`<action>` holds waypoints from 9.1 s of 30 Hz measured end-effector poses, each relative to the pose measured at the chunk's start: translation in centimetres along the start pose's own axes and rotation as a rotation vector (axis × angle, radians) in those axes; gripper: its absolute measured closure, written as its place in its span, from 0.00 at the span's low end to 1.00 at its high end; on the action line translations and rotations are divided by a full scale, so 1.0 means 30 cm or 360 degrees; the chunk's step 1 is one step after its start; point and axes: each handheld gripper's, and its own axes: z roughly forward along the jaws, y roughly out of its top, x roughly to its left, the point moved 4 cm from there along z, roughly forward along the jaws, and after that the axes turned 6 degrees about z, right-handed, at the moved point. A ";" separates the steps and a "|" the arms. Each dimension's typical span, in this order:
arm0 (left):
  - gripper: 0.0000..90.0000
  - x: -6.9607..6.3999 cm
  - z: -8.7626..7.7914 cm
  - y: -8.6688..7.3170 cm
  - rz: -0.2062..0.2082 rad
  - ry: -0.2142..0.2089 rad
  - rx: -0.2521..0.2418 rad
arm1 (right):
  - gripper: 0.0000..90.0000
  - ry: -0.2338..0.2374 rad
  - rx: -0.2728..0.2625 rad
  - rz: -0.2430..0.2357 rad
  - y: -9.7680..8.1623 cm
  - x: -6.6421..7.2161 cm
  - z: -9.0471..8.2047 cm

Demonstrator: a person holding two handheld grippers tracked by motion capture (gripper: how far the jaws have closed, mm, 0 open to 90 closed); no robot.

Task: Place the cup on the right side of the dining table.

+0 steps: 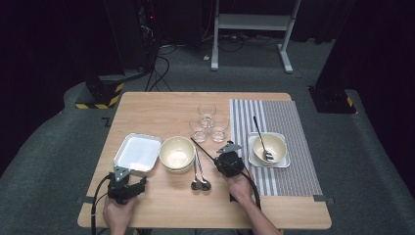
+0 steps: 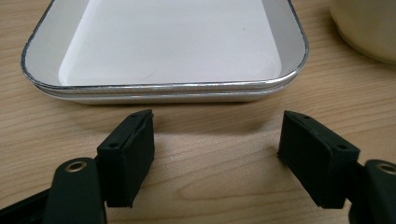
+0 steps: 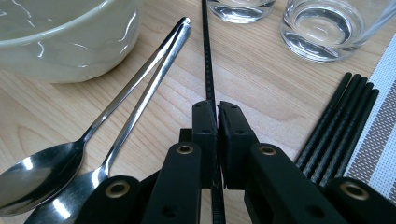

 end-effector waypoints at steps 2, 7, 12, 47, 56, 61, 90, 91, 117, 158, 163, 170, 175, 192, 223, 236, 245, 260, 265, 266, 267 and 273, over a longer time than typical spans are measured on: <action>0.30 0.000 0.000 0.000 -0.0001 0.0000 0.0000 | 0.96 0.0012 -0.0001 0.0002 -0.005 -0.002 -0.002; 0.30 0.000 0.000 0.000 -0.0001 0.0001 0.0001 | 0.96 0.0028 -0.0008 -0.0014 -0.012 -0.007 -0.015; 0.30 0.000 0.000 0.000 -0.0001 0.0001 0.0001 | 0.96 0.0048 -0.0036 -0.0002 -0.015 -0.016 -0.029; 0.30 0.000 0.000 0.000 0.0000 -0.0002 0.0001 | 0.96 0.0108 -0.0108 -0.0035 -0.052 -0.073 -0.161; 0.30 0.000 0.001 0.001 0.0000 0.0000 0.0000 | 0.96 0.0118 -0.0134 -0.0014 -0.053 -0.105 -0.196; 0.30 0.000 0.001 0.001 -0.0001 0.0001 0.0000 | 0.96 0.0119 -0.0149 -0.0014 -0.057 -0.111 -0.209; 0.30 0.002 0.000 0.001 -0.0003 0.0001 0.0001 | 0.96 0.0055 -0.0225 -0.0008 -0.036 -0.194 -0.318; 0.30 0.002 0.000 0.001 -0.0005 0.0000 0.0000 | 0.96 0.0053 -0.0231 -0.0013 -0.034 -0.196 -0.323; 0.31 0.002 0.001 0.001 -0.0002 0.0005 0.0002 | 0.96 0.0065 -0.0286 -0.0013 -0.004 -0.223 -0.371; 0.30 0.001 0.002 0.002 -0.0015 0.0006 -0.0005 | 0.96 -0.0054 -0.0372 0.0053 0.028 -0.323 -0.476; 0.30 0.003 0.002 0.002 -0.0015 0.0002 -0.0005 | 0.96 -0.0067 -0.0373 0.0062 0.038 -0.339 -0.490; 0.31 0.002 0.002 0.002 -0.0016 0.0010 -0.0005 | 0.96 -0.0057 -0.0378 0.0073 0.043 -0.368 -0.484; 0.31 0.004 0.002 0.002 -0.0023 0.0007 -0.0009 | 0.96 -0.0056 -0.0378 0.0089 0.058 -0.393 -0.481; 0.31 0.002 0.002 0.002 -0.0017 0.0016 -0.0004 | 0.96 -0.0106 -0.0394 0.0102 0.068 -0.446 -0.495; 0.30 0.002 0.003 0.002 -0.0018 0.0018 -0.0003 | 0.96 -0.0161 -0.0378 0.0156 0.083 -0.573 -0.448; 0.30 0.002 0.003 0.002 -0.0019 0.0018 -0.0003 | 0.96 -0.0196 -0.0323 0.0160 0.086 -0.602 -0.447; 0.30 0.002 0.003 0.002 -0.0018 0.0018 -0.0003 | 0.96 -0.0178 -0.0312 0.0184 0.084 -0.630 -0.424; 0.31 0.002 0.003 0.002 -0.0020 0.0021 -0.0002 | 0.96 -0.0181 -0.0271 0.0192 0.069 -0.678 -0.394; 0.31 0.003 0.003 0.002 -0.0018 0.0023 -0.0001 | 0.96 -0.0187 -0.0253 0.0197 0.065 -0.692 -0.383; 0.31 0.003 0.003 0.002 -0.0018 0.0023 -0.0002 | 0.96 -0.0186 -0.0253 0.0197 0.064 -0.694 -0.380; 0.31 0.003 0.003 0.002 -0.0018 0.0023 -0.0002 | 0.96 -0.0186 -0.0252 0.0197 0.063 -0.697 -0.377; 0.31 0.004 0.003 0.003 -0.0017 0.0026 0.0000 | 0.96 -0.0196 -0.0228 0.0196 0.053 -0.712 -0.362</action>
